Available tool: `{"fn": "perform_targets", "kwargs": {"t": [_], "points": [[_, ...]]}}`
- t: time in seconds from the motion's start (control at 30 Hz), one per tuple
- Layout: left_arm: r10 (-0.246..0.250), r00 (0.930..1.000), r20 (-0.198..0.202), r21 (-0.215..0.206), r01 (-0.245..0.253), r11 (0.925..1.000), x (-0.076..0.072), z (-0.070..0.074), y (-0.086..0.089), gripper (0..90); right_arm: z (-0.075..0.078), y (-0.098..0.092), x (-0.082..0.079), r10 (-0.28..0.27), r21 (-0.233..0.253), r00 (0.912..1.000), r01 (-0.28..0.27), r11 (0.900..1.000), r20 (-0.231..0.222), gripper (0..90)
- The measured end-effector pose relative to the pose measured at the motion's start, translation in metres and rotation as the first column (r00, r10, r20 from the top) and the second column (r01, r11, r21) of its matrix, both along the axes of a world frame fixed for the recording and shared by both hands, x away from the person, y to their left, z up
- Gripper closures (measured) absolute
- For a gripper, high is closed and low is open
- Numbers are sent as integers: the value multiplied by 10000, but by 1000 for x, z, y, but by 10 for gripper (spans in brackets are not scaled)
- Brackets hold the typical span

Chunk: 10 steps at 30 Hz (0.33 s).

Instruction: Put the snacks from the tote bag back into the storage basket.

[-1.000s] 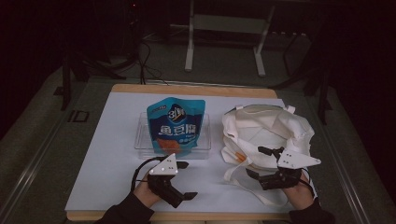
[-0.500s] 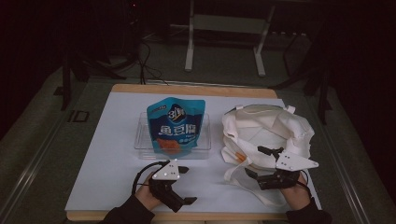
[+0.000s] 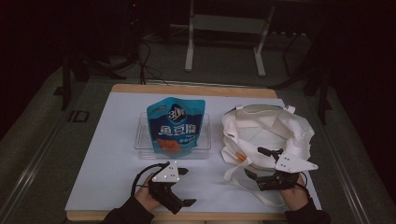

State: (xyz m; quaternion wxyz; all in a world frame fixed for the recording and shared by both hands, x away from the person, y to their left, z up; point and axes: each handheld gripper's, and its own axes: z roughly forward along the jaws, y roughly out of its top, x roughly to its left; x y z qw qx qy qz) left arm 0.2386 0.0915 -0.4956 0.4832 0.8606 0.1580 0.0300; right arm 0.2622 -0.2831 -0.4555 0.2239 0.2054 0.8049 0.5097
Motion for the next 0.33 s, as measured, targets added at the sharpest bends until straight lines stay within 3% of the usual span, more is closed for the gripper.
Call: {"fn": "perform_targets", "kwargs": {"t": [0.33], "points": [[162, 9999, -44, -50, -163, 9999, 2, -3, 3, 9, 0, -2, 0, 3, 234, 9999, 1, 9997, -149, 141]]}}
